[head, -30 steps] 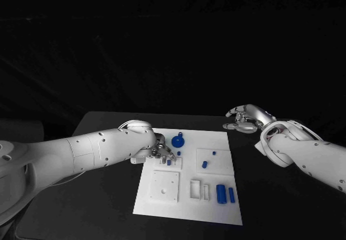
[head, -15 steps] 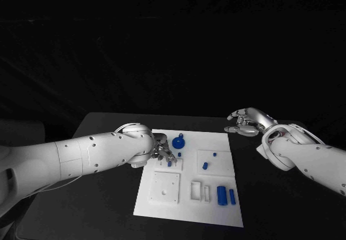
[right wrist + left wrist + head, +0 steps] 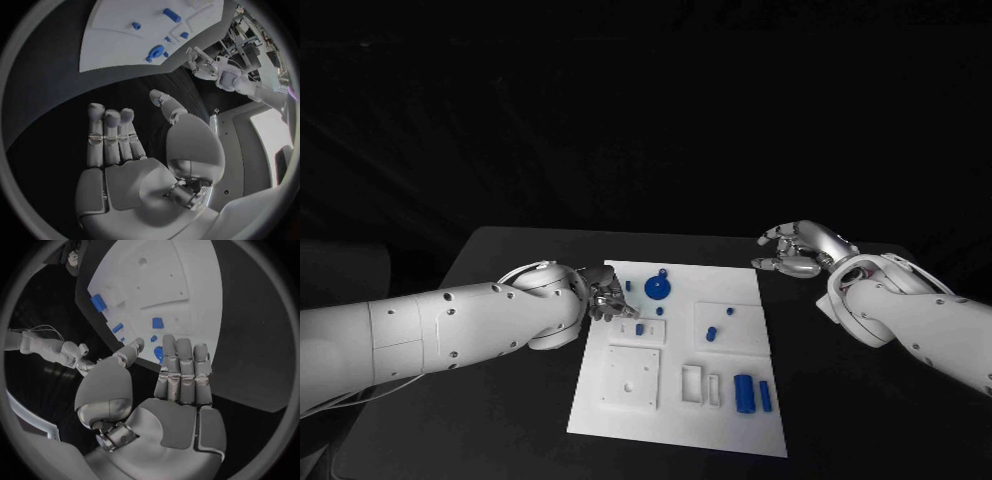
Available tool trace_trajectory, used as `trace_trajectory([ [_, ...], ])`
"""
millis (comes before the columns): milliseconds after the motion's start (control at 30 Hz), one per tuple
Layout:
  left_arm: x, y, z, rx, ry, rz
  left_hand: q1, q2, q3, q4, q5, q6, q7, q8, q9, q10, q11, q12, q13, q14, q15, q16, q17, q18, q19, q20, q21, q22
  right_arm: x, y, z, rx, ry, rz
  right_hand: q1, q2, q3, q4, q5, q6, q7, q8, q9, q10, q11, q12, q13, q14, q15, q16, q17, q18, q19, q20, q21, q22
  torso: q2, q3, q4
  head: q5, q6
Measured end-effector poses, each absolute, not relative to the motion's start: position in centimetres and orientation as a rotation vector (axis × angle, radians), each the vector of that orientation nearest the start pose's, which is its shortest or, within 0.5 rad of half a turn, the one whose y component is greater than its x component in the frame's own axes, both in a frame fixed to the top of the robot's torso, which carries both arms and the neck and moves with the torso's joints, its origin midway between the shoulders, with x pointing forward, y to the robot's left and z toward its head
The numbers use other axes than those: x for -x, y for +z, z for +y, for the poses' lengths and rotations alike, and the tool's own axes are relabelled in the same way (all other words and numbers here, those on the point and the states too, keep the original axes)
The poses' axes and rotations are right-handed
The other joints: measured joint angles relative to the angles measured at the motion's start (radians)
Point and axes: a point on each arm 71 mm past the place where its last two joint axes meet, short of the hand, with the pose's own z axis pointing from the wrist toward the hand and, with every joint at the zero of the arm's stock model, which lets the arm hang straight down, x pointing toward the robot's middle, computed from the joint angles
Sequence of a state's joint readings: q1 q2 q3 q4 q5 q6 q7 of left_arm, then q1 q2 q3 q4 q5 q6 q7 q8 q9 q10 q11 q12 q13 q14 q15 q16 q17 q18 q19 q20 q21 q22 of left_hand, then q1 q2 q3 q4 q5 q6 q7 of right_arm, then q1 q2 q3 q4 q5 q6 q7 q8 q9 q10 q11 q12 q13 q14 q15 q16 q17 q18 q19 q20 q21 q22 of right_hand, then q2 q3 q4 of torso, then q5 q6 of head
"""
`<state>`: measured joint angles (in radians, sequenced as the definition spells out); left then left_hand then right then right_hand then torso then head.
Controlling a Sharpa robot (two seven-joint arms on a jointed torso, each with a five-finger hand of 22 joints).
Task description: Assemble the parts on the task board
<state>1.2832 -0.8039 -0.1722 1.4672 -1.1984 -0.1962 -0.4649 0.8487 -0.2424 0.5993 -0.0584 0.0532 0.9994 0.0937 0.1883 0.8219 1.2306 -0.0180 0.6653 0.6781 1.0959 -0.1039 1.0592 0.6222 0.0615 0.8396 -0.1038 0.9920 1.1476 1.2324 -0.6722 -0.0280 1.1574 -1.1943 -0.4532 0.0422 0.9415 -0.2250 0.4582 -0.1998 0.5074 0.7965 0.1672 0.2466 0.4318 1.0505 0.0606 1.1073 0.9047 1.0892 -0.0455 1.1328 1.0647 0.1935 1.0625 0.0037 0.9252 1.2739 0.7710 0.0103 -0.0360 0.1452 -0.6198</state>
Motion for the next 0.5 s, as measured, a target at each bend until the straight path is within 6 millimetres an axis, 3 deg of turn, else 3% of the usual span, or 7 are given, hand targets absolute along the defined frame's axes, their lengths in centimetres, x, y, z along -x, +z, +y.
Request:
trace_trajectory([
  [133, -49.0, -22.0, 21.9, 0.191, -0.359, 2.003, 0.019, -0.010, -0.001, 0.005, 0.000, -0.006, 0.003, 0.021, -0.010, 0.000, 0.000, -0.049, -0.032, 0.000, 0.017, -0.045, -0.009, 0.000, 0.000, 0.000, -0.024, -0.010, -55.6, -17.5, -22.7, -0.130, 0.665, 1.509, 0.000, 0.000, 0.000, 0.000, 0.000, 0.000, 0.000, 0.000, 0.000, 0.000, 0.000, 0.000, 0.000, -0.001, -0.001, 0.000, 0.000, 0.000, 0.000, 0.000, 0.000, 0.001, 0.000, -0.0005, 0.0007, -0.002, 0.001],
  [200, -48.8, -22.5, 21.7, 0.183, -0.362, 2.015, 0.056, 0.010, 0.002, -0.021, 0.010, -0.012, 0.003, 0.031, -0.017, 0.004, 0.004, -0.063, -0.041, 0.003, 0.020, -0.058, -0.009, 0.000, 0.000, 0.000, -0.025, -0.011, -55.6, -17.6, -22.7, -0.131, 0.665, 1.510, 0.000, 0.000, 0.000, 0.000, 0.000, 0.001, 0.001, 0.000, 0.000, 0.000, 0.000, 0.000, 0.000, -0.001, -0.001, 0.000, 0.000, 0.000, 0.000, 0.000, 0.000, 0.001, 0.000, -0.0012, 0.0007, -0.002, 0.002],
  [233, -48.7, -22.8, 21.6, 0.180, -0.363, 2.021, 0.088, 0.034, 0.006, -0.043, 0.041, -0.015, 0.006, 0.035, -0.022, 0.004, 0.004, -0.070, -0.046, 0.003, 0.020, -0.066, -0.008, 0.000, -0.008, 0.001, -0.029, -0.010, -55.6, -17.6, -22.7, -0.131, 0.665, 1.510, 0.000, 0.000, 0.000, 0.000, 0.000, 0.001, 0.001, 0.000, 0.000, 0.000, 0.000, 0.000, 0.000, -0.001, -0.001, 0.000, 0.000, 0.000, 0.000, 0.000, 0.000, 0.001, 0.000, -0.0014, 0.0007, -0.003, 0.002],
  [333, -48.5, -23.5, 21.5, 0.178, -0.364, 2.035, 0.104, 0.051, -0.004, -0.060, 0.052, -0.016, 0.006, 0.043, -0.030, 0.007, 0.007, -0.076, -0.051, 0.001, 0.026, -0.071, -0.003, 0.000, -0.011, 0.004, -0.030, -0.007, -55.6, -17.6, -22.7, -0.131, 0.666, 1.510, 0.000, 0.000, 0.000, 0.000, 0.000, 0.001, 0.001, 0.000, 0.000, 0.000, 0.000, 0.000, 0.000, -0.001, -0.001, 0.000, 0.000, 0.000, 0.000, 0.000, 0.000, 0.001, 0.000, -0.0012, 0.0001, -0.003, 0.002],
  [433, -48.4, -24.1, 21.5, 0.180, -0.361, 2.045, 0.103, 0.049, -0.010, -0.064, 0.039, -0.016, 0.006, 0.049, -0.038, 0.007, 0.007, -0.081, -0.052, 0.003, 0.027, -0.076, 0.003, 0.000, -0.011, 0.004, -0.030, -0.006, -55.6, -17.6, -22.7, -0.131, 0.665, 1.511, 0.000, 0.000, 0.000, 0.000, 0.000, 0.001, 0.001, 0.000, 0.000, 0.000, 0.000, 0.000, 0.000, -0.001, -0.001, 0.000, 0.000, 0.000, 0.000, 0.000, 0.000, 0.001, 0.001, -0.0007, -0.0012, -0.003, 0.002],
  [500, -48.5, -24.4, 21.6, 0.182, -0.357, 2.049, 0.071, 0.017, -0.025, -0.041, 0.007, -0.016, 0.006, 0.059, -0.046, 0.011, 0.010, -0.087, -0.053, 0.003, 0.027, -0.080, 0.009, 0.000, -0.011, 0.004, -0.035, -0.004, -55.6, -17.6, -22.8, -0.132, 0.665, 1.511, 0.000, 0.000, 0.000, 0.000, 0.000, 0.001, 0.001, 0.000, 0.000, 0.000, 0.000, 0.000, 0.000, -0.001, -0.001, 0.000, -0.001, 0.000, 0.000, 0.000, 0.000, 0.001, 0.002, -0.0001, -0.0013, -0.003, 0.001],
])
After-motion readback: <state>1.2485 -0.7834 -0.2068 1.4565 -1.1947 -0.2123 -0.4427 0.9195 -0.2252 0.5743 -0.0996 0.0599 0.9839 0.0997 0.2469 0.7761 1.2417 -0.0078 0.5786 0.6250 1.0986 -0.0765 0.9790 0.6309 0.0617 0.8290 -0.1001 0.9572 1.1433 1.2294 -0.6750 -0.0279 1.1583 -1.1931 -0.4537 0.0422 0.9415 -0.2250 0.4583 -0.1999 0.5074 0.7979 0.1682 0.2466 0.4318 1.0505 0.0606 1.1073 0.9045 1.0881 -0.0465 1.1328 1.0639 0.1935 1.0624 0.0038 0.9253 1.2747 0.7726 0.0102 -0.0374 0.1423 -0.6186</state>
